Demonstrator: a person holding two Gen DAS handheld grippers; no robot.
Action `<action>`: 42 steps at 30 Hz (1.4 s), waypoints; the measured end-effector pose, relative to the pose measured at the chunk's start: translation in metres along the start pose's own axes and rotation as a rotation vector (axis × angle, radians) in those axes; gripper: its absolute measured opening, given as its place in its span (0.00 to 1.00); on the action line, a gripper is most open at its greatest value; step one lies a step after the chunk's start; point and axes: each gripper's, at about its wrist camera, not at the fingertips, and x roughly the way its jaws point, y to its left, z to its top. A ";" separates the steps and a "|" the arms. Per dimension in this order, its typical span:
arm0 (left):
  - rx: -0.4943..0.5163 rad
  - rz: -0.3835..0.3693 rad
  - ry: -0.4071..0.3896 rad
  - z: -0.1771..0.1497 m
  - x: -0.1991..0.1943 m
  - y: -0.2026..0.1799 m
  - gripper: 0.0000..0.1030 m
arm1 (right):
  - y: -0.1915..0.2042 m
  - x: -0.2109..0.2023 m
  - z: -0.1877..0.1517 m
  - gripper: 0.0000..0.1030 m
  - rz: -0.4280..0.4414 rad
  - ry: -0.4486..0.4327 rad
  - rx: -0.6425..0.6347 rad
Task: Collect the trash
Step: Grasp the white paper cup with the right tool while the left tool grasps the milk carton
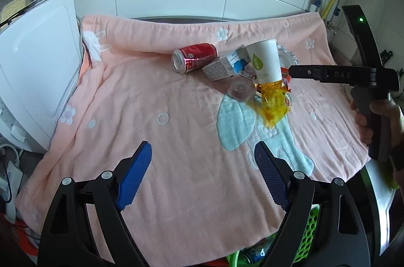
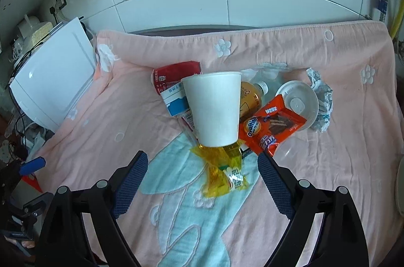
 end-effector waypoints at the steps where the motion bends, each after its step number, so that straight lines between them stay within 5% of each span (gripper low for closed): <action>1: 0.001 -0.001 0.003 0.002 0.003 0.002 0.80 | 0.000 0.006 0.004 0.83 0.001 0.004 -0.002; 15: 0.060 0.013 0.009 0.032 0.041 0.016 0.80 | -0.005 0.074 0.042 0.83 -0.009 0.065 0.002; 21: 0.116 0.003 -0.001 0.047 0.060 0.006 0.80 | -0.010 0.077 0.044 0.62 -0.008 0.070 0.009; 42: 0.380 -0.035 -0.029 0.120 0.148 -0.064 0.80 | -0.028 -0.022 0.011 0.60 -0.026 -0.057 0.073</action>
